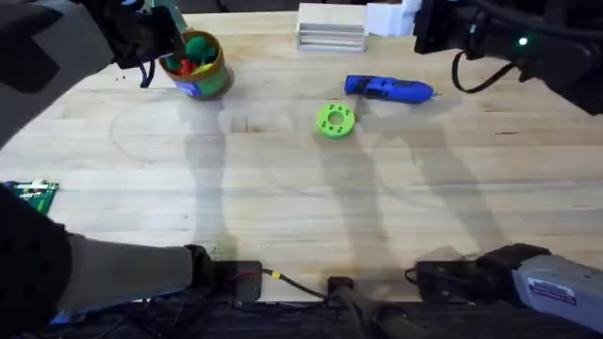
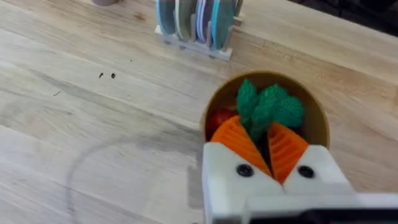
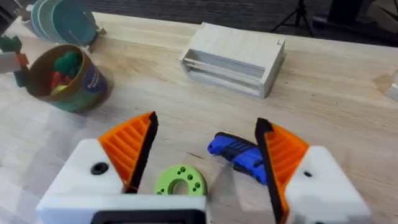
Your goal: Pick up the gripper from the table and insert it into the empty holder that is missing its gripper. Then pick up a screw, insert it into the mounting hole, and use the screwdriver to tighten it. Finally, clean up the table by picking up the vegetable and placing it into the bucket.
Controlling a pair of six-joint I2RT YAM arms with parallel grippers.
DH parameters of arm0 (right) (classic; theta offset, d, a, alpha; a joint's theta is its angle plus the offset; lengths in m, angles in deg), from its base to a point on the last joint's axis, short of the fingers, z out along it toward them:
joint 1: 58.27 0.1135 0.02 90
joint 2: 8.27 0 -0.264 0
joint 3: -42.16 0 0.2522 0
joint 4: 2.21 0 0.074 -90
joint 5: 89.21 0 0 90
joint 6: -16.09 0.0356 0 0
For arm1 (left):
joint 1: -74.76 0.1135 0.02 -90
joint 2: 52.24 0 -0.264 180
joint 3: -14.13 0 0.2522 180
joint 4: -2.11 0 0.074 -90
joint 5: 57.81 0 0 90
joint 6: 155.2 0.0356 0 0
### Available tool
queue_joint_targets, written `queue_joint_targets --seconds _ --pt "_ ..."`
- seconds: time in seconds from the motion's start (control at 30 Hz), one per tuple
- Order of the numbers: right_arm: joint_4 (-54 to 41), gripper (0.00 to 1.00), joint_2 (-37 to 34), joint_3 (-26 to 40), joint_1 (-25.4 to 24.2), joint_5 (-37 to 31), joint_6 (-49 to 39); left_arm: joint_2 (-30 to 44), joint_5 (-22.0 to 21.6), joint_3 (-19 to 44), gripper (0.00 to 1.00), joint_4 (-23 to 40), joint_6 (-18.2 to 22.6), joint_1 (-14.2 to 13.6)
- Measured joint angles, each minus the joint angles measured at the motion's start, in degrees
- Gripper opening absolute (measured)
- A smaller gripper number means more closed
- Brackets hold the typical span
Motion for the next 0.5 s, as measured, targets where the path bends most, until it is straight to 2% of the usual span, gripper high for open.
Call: queue_joint_targets --seconds 0.23,0.27,0.33,0.43,0.47,0.5 --pt "-0.02 0.994 -0.35 0.00 0.00 0.00 0.02 0.07 0.16 0.00 0.012 -0.57 -1.25 0.00" --pt "0.02 0.994 -0.40 0.00 0.00 0.00 0.02 0.07 0.25 0.00 0.056 -0.55 -1.49 0.00" --pt "-0.01 0.993 -0.51 0.00 0.00 0.00 0.02 0.07 0.65 0.00 0.345 -0.64 -1.44 0.00" --pt "-0.02 0.992 -0.51 -0.02 0.00 0.00 0.03 0.07 1.67 0.00 0.832 -0.56 -1.49 0.00" --pt "-0.04 0.993 -0.51 -0.02 0.00 0.00 0.04 0.07 1.87 0.00 0.951 -0.53 -1.79 0.00" --pt "-0.04 0.993 -0.51 -0.02 0.00 0.00 0.02 0.07 1.89 0.00 0.982 -0.53 -1.75 0.00"
